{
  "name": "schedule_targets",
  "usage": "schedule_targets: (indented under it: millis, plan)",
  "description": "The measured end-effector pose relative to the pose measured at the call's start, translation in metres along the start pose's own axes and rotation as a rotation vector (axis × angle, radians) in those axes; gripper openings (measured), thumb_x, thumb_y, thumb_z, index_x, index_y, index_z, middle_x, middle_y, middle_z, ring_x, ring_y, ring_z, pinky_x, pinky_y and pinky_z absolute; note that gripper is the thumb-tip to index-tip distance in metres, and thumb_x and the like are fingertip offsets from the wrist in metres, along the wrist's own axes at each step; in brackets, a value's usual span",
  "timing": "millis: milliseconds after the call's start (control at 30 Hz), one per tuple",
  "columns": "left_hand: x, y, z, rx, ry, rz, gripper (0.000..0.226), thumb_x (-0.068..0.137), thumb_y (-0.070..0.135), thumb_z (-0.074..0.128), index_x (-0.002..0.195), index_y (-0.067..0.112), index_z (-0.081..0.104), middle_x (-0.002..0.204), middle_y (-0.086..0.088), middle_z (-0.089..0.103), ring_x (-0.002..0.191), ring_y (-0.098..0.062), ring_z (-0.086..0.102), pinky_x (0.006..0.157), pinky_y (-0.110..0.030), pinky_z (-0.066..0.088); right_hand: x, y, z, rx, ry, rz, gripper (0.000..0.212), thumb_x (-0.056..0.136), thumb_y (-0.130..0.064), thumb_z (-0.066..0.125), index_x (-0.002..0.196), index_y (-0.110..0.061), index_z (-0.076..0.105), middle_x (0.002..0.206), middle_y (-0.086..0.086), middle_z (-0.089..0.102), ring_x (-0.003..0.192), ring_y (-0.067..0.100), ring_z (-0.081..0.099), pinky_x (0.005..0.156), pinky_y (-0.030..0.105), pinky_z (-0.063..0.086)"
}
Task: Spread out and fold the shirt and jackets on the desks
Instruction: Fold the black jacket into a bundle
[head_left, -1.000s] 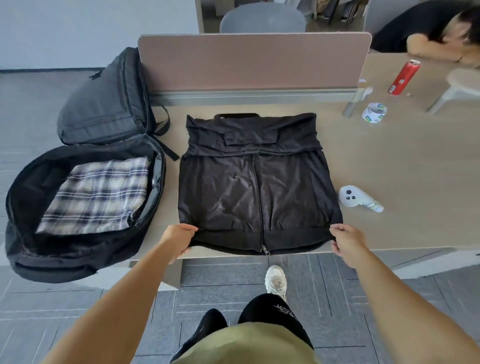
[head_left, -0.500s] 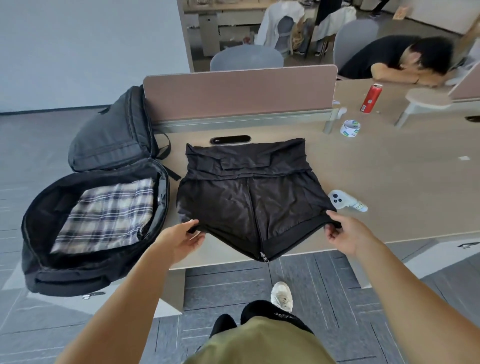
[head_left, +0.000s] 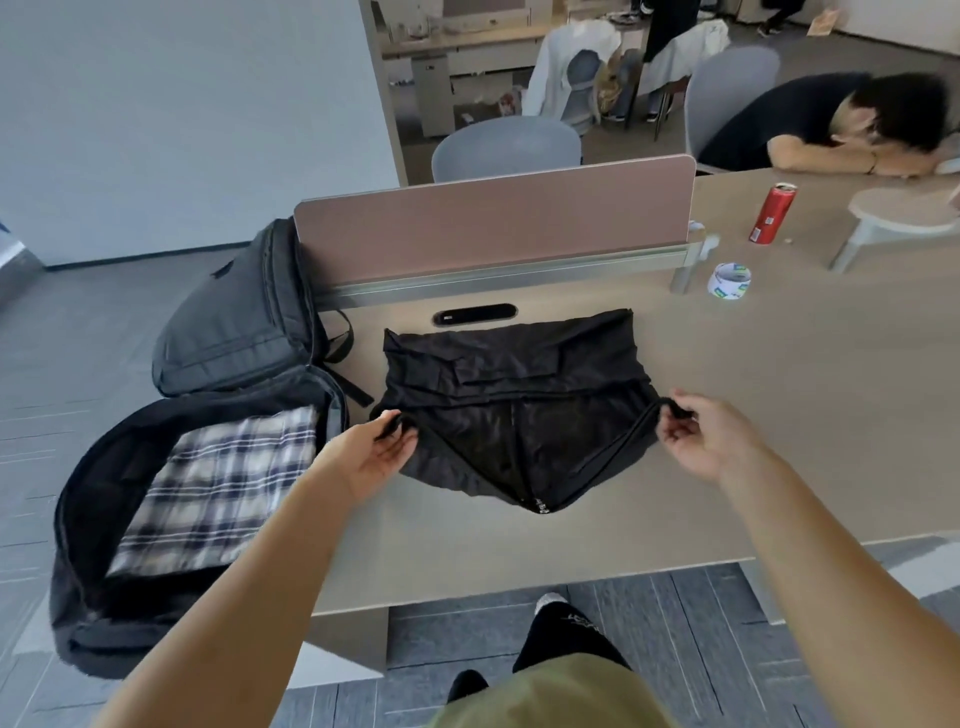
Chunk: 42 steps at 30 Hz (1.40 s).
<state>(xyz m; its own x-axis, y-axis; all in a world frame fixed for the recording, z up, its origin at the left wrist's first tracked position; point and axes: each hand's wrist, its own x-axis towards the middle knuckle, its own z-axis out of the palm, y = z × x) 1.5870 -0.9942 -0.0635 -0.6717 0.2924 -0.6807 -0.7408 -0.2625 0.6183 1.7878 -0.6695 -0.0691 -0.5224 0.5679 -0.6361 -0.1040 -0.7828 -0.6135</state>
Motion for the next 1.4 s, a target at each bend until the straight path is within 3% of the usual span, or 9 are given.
schedule_targets:
  millis: [167, 367, 467, 600, 733, 867, 1133, 1300, 1400]
  plan:
    - [0.055, 0.043, 0.025, -0.112, -0.009, 0.027, 0.023, 0.105, 0.013, 0.046, 0.090, 0.002, 0.059, 0.064, -0.010, 0.065, 0.086, -0.024, 0.064, 0.102, -0.038, 0.047, 0.045, -0.037, 0.043, -0.102, -0.057, -0.002, 0.009, 0.096, -0.007, 0.058, 0.089, -0.004, 0.062, 0.086, 0.010, 0.053, 0.069, 0.012, 0.055, 0.051, 0.019, 0.048]
    - [0.148, 0.103, 0.060, -0.088, 0.120, 0.012, 0.028, 0.104, 0.024, 0.048, 0.106, -0.002, 0.056, 0.087, -0.010, 0.057, 0.090, -0.025, 0.063, 0.093, -0.039, 0.051, 0.144, -0.096, 0.106, -0.316, -0.032, 0.076, 0.011, 0.097, -0.015, 0.059, 0.089, -0.007, 0.059, 0.079, 0.010, 0.055, 0.066, 0.017, 0.056, 0.063, 0.024, 0.048]
    - [0.208, 0.103, 0.070, 0.043, 0.233, -0.007, 0.037, 0.102, 0.035, 0.049, 0.125, 0.005, 0.052, 0.105, -0.014, 0.059, 0.105, -0.030, 0.061, 0.104, -0.040, 0.046, 0.213, -0.100, 0.128, -0.538, 0.047, 0.112, 0.014, 0.097, -0.022, 0.060, 0.095, -0.008, 0.059, 0.083, 0.011, 0.059, 0.073, 0.021, 0.059, 0.069, 0.029, 0.048]
    - [0.254, 0.083, 0.077, 0.559, 0.477, 0.151, 0.021, 0.092, 0.036, 0.060, 0.102, 0.017, 0.062, 0.091, -0.003, 0.062, 0.077, -0.022, 0.060, 0.074, -0.033, 0.049, 0.276, -0.067, 0.148, -1.270, 0.146, -0.083, 0.022, 0.092, -0.027, 0.062, 0.104, -0.009, 0.060, 0.089, 0.010, 0.055, 0.078, 0.027, 0.059, 0.073, 0.035, 0.047]
    - [0.271, 0.064, 0.088, 1.456, 0.224, 0.369, 0.045, 0.091, 0.040, 0.066, 0.133, 0.026, 0.057, 0.130, 0.004, 0.057, 0.126, -0.022, 0.048, 0.107, -0.038, 0.041, 0.294, -0.010, 0.178, -1.767, -0.156, -0.437, 0.047, 0.096, -0.040, 0.057, 0.136, -0.016, 0.054, 0.136, 0.009, 0.050, 0.121, 0.032, 0.053, 0.103, 0.044, 0.044]
    - [0.288, 0.051, 0.114, 1.901, -0.062, 0.313, 0.061, 0.091, 0.050, 0.064, 0.144, 0.029, 0.045, 0.147, 0.004, 0.043, 0.139, -0.026, 0.031, 0.115, -0.044, 0.030, 0.307, 0.037, 0.207, -2.119, -0.505, -0.477, 0.059, 0.098, -0.051, 0.050, 0.148, -0.021, 0.040, 0.148, 0.002, 0.042, 0.137, 0.030, 0.036, 0.109, 0.050, 0.031]
    - [0.318, 0.044, 0.130, 2.153, 0.012, 0.357, 0.077, 0.077, 0.060, 0.074, 0.141, 0.027, 0.045, 0.135, -0.001, 0.046, 0.129, -0.029, 0.038, 0.109, -0.043, 0.029, 0.329, 0.056, 0.220, -2.248, -0.513, -0.452, 0.049, 0.098, -0.048, 0.053, 0.139, -0.021, 0.048, 0.132, 0.001, 0.054, 0.124, 0.027, 0.047, 0.104, 0.045, 0.030]
    - [0.323, 0.052, 0.132, 2.197, -0.115, 0.320, 0.059, 0.087, 0.060, 0.064, 0.134, 0.025, 0.054, 0.124, 0.003, 0.057, 0.125, -0.026, 0.045, 0.107, -0.043, 0.028, 0.338, 0.035, 0.226, -1.959, -0.742, -0.077, 0.019, 0.095, -0.041, 0.058, 0.111, -0.036, 0.067, 0.118, -0.007, 0.065, 0.107, 0.020, 0.061, 0.098, 0.038, 0.043]
    - [0.323, 0.065, 0.133, 2.067, -0.257, 0.301, 0.041, 0.095, 0.052, 0.057, 0.125, 0.024, 0.062, 0.115, 0.002, 0.058, 0.115, -0.024, 0.054, 0.100, -0.040, 0.041, 0.336, 0.018, 0.233, -1.941, -0.904, 0.026, 0.019, 0.098, -0.033, 0.057, 0.108, -0.029, 0.072, 0.107, -0.008, 0.068, 0.093, 0.010, 0.062, 0.079, 0.027, 0.045]
